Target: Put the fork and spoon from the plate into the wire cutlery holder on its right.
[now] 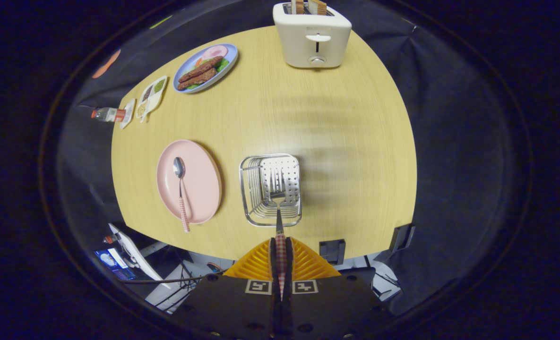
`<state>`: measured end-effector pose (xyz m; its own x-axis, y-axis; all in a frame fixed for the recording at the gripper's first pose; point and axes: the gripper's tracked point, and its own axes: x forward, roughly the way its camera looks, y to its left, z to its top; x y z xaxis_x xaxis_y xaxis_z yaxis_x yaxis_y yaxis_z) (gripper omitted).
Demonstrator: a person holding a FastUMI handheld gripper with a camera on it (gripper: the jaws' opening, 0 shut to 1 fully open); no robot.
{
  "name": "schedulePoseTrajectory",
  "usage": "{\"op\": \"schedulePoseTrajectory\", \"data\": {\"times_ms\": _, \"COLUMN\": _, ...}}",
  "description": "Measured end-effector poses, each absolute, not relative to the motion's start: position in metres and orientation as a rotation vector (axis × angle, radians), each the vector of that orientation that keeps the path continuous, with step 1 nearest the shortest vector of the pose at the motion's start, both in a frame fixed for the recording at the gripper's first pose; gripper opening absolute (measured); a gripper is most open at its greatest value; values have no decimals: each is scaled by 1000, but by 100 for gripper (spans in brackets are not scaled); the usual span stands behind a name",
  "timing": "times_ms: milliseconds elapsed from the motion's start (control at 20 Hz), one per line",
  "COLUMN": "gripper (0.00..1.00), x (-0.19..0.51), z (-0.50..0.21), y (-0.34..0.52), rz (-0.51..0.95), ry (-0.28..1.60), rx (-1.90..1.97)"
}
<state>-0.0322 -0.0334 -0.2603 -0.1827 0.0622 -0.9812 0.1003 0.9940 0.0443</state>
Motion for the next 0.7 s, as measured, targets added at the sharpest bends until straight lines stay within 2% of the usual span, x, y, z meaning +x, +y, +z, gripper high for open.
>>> {"op": "schedulePoseTrajectory", "data": {"times_ms": 250, "gripper": 2, "x": -32, "z": -277, "y": -20, "rz": -94, "ry": 1841, "rx": 215}}
{"op": "schedulePoseTrajectory", "data": {"times_ms": 450, "gripper": 2, "x": -23, "z": -284, "y": -18, "rz": -121, "ry": 1819, "rx": 217}}
{"op": "schedulePoseTrajectory", "data": {"times_ms": 600, "gripper": 9, "x": -17, "z": -283, "y": -14, "rz": -115, "ry": 1784, "rx": 231}}
{"op": "schedulePoseTrajectory", "data": {"times_ms": 700, "gripper": 29, "x": -8, "z": -276, "y": -16, "rz": -106, "ry": 1714, "rx": 211}}
